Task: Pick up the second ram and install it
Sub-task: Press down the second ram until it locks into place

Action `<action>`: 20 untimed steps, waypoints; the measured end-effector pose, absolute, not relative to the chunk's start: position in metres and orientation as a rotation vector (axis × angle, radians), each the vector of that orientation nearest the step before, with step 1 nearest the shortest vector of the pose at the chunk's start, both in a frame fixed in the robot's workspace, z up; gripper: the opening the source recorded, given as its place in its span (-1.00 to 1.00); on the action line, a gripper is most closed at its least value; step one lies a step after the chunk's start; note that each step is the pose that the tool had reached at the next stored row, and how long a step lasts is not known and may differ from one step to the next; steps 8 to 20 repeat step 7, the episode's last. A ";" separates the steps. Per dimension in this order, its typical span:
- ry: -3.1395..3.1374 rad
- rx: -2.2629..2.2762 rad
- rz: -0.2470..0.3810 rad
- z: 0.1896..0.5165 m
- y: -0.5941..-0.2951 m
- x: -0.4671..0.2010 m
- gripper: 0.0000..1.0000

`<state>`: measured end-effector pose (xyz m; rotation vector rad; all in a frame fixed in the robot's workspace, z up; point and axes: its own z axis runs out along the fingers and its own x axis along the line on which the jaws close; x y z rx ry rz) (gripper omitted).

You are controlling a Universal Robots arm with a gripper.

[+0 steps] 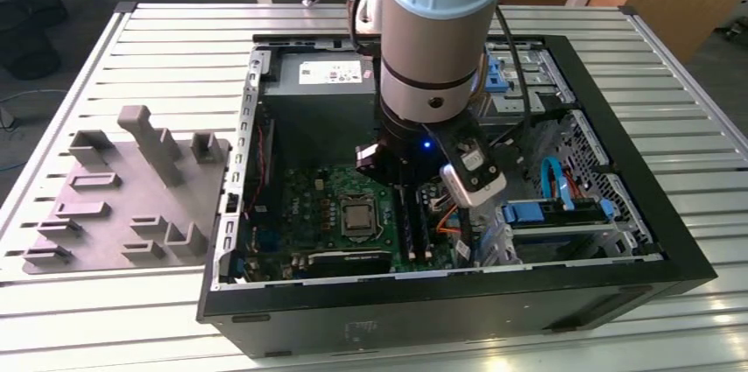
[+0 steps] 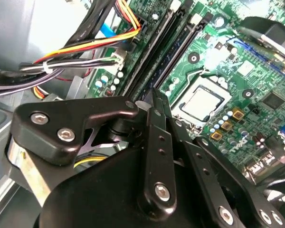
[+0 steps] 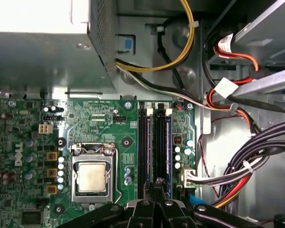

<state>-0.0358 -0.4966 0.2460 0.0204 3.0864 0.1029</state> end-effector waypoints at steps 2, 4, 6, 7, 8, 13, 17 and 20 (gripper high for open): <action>3.086 0.020 0.103 0.246 -0.497 -0.036 -0.79; 3.086 0.020 0.103 0.246 -0.497 -0.036 -0.79; 3.086 0.020 0.103 0.247 -0.497 -0.036 -0.79; 3.086 0.020 0.103 0.247 -0.497 -0.036 -0.79; 3.086 0.020 0.103 0.247 -0.497 -0.036 -0.79; 3.086 0.020 0.103 0.247 -0.497 -0.036 -0.79; 3.086 0.020 0.103 0.247 -0.497 -0.036 -0.79; 3.086 0.020 0.103 0.247 -0.497 -0.036 -0.79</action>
